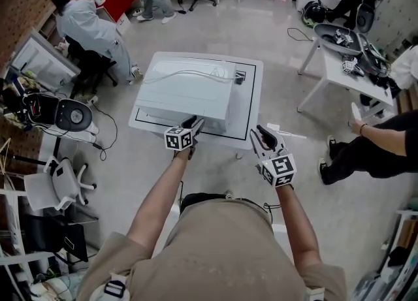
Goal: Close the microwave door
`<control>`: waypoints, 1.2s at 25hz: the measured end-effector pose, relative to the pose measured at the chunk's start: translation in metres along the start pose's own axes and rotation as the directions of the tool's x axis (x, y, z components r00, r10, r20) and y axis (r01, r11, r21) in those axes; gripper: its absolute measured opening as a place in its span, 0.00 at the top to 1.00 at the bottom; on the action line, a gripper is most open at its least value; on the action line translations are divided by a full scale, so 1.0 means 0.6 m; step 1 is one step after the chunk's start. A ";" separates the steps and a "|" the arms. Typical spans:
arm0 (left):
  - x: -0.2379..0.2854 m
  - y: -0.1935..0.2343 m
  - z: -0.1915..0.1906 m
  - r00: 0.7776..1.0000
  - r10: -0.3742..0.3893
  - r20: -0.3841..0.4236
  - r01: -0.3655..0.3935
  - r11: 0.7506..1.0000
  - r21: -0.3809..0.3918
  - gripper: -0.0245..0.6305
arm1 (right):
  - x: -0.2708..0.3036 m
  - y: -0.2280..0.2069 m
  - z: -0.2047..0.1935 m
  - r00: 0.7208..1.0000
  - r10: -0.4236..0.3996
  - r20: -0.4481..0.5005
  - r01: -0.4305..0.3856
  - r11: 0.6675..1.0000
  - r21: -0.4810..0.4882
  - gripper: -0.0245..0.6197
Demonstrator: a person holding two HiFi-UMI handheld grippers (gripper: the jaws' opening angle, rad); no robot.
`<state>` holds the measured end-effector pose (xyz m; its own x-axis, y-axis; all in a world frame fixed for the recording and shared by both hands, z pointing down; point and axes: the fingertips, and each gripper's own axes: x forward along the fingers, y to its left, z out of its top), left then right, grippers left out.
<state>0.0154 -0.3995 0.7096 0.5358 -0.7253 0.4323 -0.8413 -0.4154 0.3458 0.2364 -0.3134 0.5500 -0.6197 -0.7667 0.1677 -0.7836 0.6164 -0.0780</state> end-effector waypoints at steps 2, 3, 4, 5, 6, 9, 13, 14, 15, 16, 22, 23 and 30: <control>-0.004 -0.008 0.003 1.000 -0.018 0.006 0.018 1.000 0.006 0.69 | 0.007 0.008 0.003 1.000 0.008 -0.001 -0.008 1.000 -0.007 0.81; -0.008 -0.015 0.009 0.999 -0.028 0.019 0.028 1.000 0.012 0.65 | 0.011 0.012 0.004 1.000 0.012 -0.002 -0.012 1.000 -0.010 0.81; -0.015 -0.023 0.020 0.999 -0.036 0.041 0.035 0.999 0.019 0.65 | 0.014 0.017 0.004 1.000 0.017 -0.002 -0.017 1.000 -0.013 0.81; -0.025 -0.033 0.033 0.997 -0.045 0.065 0.043 0.999 0.030 0.65 | 0.016 0.022 0.004 1.000 0.021 -0.003 -0.021 1.000 -0.016 0.81; -0.035 -0.046 0.048 0.995 -0.056 0.087 0.052 0.998 0.047 0.65 | 0.018 0.026 0.005 1.000 0.025 -0.003 -0.025 1.000 -0.019 0.81; -0.069 -0.097 0.090 0.985 -0.108 0.134 0.091 0.988 0.125 0.65 | 0.017 0.033 0.009 1.000 0.028 0.003 -0.028 0.999 -0.029 0.81; -0.117 -0.146 0.130 0.967 -0.177 0.183 0.145 0.974 0.175 0.65 | 0.020 0.039 0.022 1.000 0.019 0.022 -0.018 0.999 -0.047 0.81; -0.129 -0.154 0.137 0.963 -0.187 0.196 0.152 0.972 0.179 0.65 | 0.019 0.039 0.025 0.999 0.018 0.028 -0.016 0.999 -0.052 0.81; -0.141 -0.161 0.143 0.959 -0.194 0.208 0.157 0.971 0.182 0.65 | 0.017 0.040 0.029 0.999 0.017 0.034 -0.015 0.998 -0.057 0.81; -0.153 -0.167 0.150 0.955 -0.199 0.221 0.158 0.969 0.187 0.65 | 0.014 0.040 0.033 0.999 0.015 0.041 -0.013 0.998 -0.061 0.81; -0.228 -0.202 0.193 0.934 -0.214 0.285 0.145 0.958 0.246 0.65 | -0.017 0.054 0.060 0.998 0.006 0.069 -0.001 0.997 -0.081 0.81; -0.237 -0.205 0.197 0.932 -0.216 0.291 0.144 0.957 0.252 0.65 | -0.022 0.057 0.065 0.997 0.005 0.073 0.001 0.996 -0.086 0.81; -0.273 -0.196 0.195 0.927 -0.199 0.319 0.124 0.963 0.239 0.65 | -0.046 0.071 0.069 0.997 0.003 0.083 0.005 0.995 -0.099 0.76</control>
<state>0.0180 -0.2959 0.5008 0.6411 -0.7646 0.0659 -0.7606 -0.6216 0.1875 0.2181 -0.2734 0.5012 -0.6239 -0.7769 0.0850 -0.7785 0.6273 0.0200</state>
